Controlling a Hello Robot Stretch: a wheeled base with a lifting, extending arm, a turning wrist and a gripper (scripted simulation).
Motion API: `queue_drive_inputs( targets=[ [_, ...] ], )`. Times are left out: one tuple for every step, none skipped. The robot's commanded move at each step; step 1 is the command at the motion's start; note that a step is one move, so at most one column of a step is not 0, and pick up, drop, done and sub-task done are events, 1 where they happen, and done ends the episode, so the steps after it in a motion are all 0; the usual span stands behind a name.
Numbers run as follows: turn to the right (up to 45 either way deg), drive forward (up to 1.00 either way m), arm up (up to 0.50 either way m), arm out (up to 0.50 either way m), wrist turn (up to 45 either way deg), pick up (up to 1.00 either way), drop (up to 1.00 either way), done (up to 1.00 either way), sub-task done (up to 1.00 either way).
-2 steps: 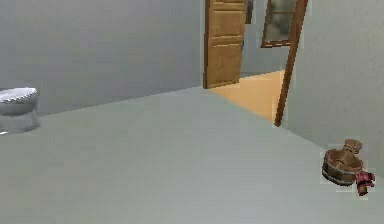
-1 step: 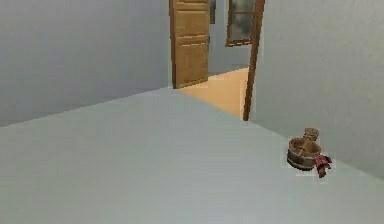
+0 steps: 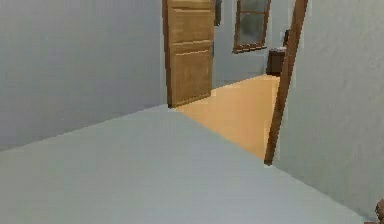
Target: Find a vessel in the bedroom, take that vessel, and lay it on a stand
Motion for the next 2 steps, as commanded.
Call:
queue_drive_inputs(
  targets=[
    [0.0,1.0,0.0,0.0,0.0,0.0,0.0,0.0,0.0],
    [6.0,0.0,0.0,0.0,0.0,0.0,0.0,0.0,0.0]
  ],
)
